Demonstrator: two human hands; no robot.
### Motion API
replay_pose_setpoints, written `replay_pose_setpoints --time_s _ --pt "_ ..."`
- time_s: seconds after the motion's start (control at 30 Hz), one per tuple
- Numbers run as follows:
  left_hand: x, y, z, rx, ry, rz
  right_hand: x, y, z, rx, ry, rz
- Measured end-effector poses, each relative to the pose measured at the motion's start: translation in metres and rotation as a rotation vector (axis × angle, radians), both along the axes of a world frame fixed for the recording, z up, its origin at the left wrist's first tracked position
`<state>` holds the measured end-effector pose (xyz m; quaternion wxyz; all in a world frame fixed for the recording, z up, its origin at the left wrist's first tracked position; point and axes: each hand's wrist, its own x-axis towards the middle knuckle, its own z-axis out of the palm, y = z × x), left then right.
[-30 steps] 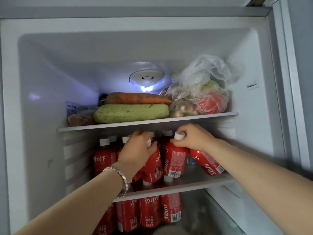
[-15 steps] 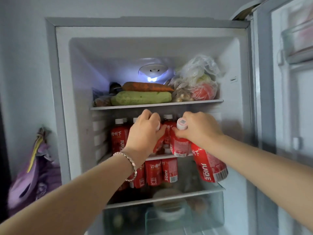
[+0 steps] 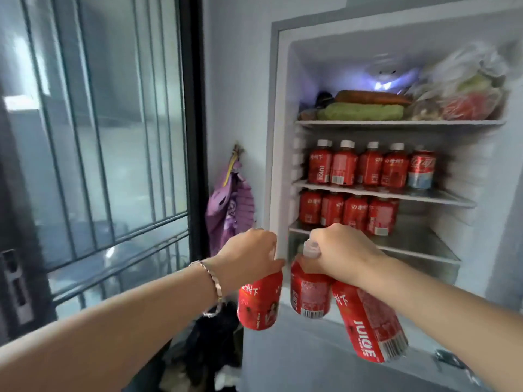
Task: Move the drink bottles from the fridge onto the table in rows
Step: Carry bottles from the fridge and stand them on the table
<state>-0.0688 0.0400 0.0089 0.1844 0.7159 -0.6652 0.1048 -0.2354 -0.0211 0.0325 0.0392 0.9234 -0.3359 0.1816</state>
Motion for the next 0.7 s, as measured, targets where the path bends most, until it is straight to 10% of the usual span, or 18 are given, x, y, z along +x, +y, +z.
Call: replay_pose_setpoints --time_s 0.57,0.7 --pt "-0.043 0.606 -0.097 -0.056 0.205 1.098 0.107 0.490 -0.084 -0.169 0.197 1.030" --pt "-0.087 0.773 -0.115 -0.103 0.264 1.353 0.098 0.659 -0.099 -0.497 0.231 1.368"
